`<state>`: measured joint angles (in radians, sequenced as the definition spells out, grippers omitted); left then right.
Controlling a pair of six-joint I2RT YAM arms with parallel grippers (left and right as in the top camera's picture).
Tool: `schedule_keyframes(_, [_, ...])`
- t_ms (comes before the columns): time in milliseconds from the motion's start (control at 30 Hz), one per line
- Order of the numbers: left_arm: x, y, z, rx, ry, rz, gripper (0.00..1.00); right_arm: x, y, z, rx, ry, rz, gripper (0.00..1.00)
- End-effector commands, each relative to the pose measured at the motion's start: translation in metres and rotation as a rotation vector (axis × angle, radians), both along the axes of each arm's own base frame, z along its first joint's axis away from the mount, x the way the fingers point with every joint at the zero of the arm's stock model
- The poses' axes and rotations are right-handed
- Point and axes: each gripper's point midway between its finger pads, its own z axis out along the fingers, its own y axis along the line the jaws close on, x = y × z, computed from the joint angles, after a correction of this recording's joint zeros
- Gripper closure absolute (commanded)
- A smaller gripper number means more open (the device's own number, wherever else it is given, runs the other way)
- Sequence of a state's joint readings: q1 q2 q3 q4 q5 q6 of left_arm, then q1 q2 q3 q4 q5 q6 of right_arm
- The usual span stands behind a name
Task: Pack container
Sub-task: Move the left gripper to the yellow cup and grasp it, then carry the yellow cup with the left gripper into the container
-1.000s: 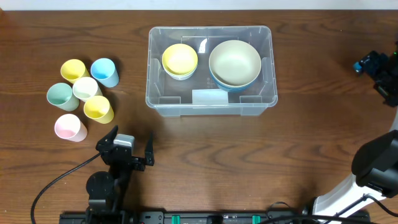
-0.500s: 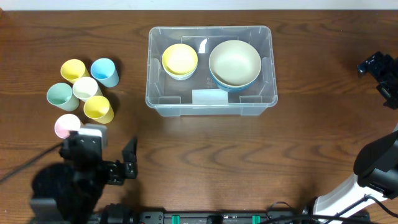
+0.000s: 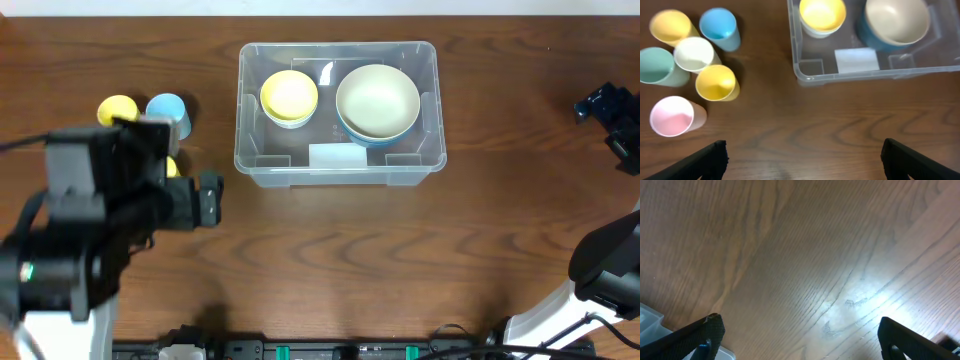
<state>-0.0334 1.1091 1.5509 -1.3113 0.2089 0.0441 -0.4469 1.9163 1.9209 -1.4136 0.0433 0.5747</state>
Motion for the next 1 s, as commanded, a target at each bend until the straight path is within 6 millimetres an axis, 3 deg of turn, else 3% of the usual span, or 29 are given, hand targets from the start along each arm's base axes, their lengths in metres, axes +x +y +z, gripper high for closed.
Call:
schedule_keyframes(0, [0.023, 0.008, -0.022, 0.026, 0.093, 0.049, 0.00, -0.001, 0.000, 0.001, -0.003, -0.003, -0.015, 0.01])
schedule_keyframes(133, [0.052, 0.017, -0.063, 0.069, 0.239, 0.104, 0.17, -0.001, 0.000, 0.001, -0.003, -0.002, -0.015, 0.01])
schedule_keyframes(300, [0.077, 0.038, -0.106, 0.109, 0.374, 0.259, 0.19, -0.001, 0.000, 0.001, -0.003, -0.003, -0.015, 0.01])
schedule_keyframes(600, [0.091, 0.080, -0.139, 0.041, 0.462, 0.488, 0.19, -0.001, 0.000, 0.001, -0.003, -0.003, -0.015, 0.01])
schedule_keyframes(800, [0.097, 0.079, -0.165, 0.034, 0.542, 0.482, 0.28, -0.001, 0.000, 0.001, -0.003, -0.003, -0.015, 0.01])
schedule_keyframes(967, [0.102, 0.083, -0.193, 0.040, 0.613, 0.489, 0.29, -0.001, 0.000, 0.001, -0.003, -0.003, -0.015, 0.01])
